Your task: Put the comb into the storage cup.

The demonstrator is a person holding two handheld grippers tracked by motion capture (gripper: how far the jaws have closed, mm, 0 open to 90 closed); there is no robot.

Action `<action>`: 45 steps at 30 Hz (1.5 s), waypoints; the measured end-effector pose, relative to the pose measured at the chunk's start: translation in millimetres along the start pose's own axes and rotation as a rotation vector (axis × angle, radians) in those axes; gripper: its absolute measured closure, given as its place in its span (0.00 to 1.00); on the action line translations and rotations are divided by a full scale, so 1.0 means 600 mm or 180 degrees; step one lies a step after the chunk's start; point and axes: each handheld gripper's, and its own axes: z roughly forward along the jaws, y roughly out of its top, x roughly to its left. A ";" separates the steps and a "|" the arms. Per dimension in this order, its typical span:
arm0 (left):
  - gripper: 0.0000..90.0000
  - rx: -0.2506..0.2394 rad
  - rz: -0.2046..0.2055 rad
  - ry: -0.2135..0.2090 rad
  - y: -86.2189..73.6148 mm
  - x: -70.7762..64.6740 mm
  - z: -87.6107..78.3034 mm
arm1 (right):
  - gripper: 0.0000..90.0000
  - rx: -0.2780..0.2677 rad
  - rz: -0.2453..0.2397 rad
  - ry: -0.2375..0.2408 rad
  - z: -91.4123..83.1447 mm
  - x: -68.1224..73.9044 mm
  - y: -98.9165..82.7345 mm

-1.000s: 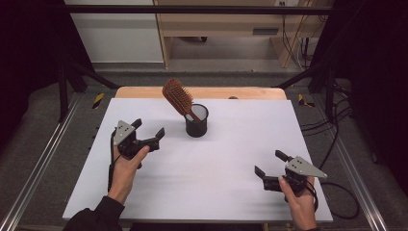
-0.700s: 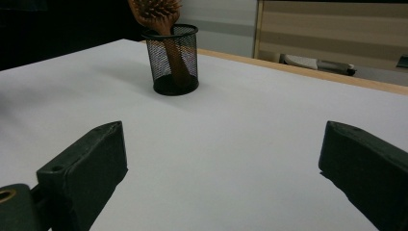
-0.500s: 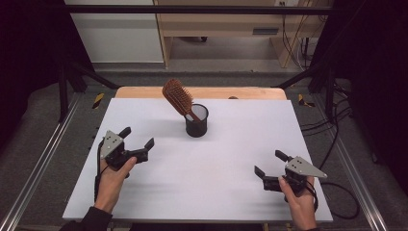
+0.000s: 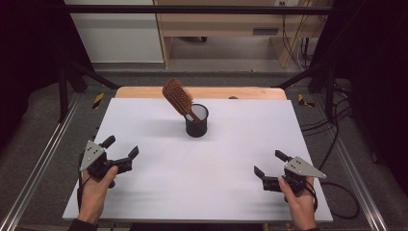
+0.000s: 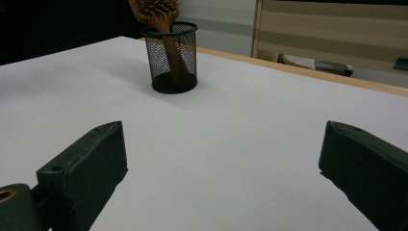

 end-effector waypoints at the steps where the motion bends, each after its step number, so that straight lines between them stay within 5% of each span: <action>1: 0.02 0.0002 0.0008 0.0012 -0.001 0.002 -0.003 | 0.03 0.0002 -0.0001 0.0000 0.000 0.000 0.000; 45: 0.03 0.0086 0.0101 -0.0333 -0.036 0.006 -0.046 | 0.03 0.0005 -0.0075 -0.0012 0.000 0.000 -0.001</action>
